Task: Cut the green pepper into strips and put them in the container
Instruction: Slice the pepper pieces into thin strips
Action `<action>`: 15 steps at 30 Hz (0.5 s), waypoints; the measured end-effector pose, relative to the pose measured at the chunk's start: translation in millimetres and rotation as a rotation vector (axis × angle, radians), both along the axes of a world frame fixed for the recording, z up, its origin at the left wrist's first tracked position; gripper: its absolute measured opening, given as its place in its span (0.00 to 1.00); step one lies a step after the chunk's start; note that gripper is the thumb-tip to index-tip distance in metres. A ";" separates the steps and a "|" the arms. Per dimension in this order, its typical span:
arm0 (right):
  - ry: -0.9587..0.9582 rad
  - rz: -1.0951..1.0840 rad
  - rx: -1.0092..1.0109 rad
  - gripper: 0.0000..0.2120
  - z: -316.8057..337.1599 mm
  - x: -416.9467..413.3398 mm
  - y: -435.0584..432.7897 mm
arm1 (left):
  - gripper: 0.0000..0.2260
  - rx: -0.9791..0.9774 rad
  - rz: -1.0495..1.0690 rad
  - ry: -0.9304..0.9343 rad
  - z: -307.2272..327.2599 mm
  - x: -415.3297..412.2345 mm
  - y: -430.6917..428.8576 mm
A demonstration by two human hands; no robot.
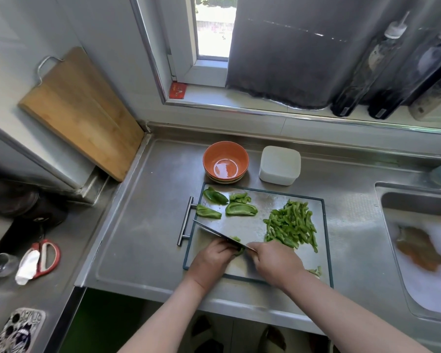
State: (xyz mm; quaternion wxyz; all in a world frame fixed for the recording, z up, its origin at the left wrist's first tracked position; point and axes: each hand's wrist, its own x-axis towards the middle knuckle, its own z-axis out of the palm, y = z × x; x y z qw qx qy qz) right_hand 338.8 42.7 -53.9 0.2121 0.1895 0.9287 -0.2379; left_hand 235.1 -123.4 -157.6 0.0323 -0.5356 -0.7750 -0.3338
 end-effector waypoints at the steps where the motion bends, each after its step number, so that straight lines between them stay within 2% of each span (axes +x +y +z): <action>1: 0.004 0.013 0.010 0.13 -2.2 -6.7 -3.7 | 0.04 -0.003 -0.002 0.006 0.0 0.2 0.2; 7: 0.005 0.021 -0.014 0.13 -2.9 -22.6 -7.1 | 0.06 -0.017 -0.017 0.021 2.4 2.9 -2.8; 15: 0.043 -0.004 -0.033 0.16 15.8 20.1 8.6 | 0.11 -0.027 -0.043 0.040 1.1 -2.2 -0.5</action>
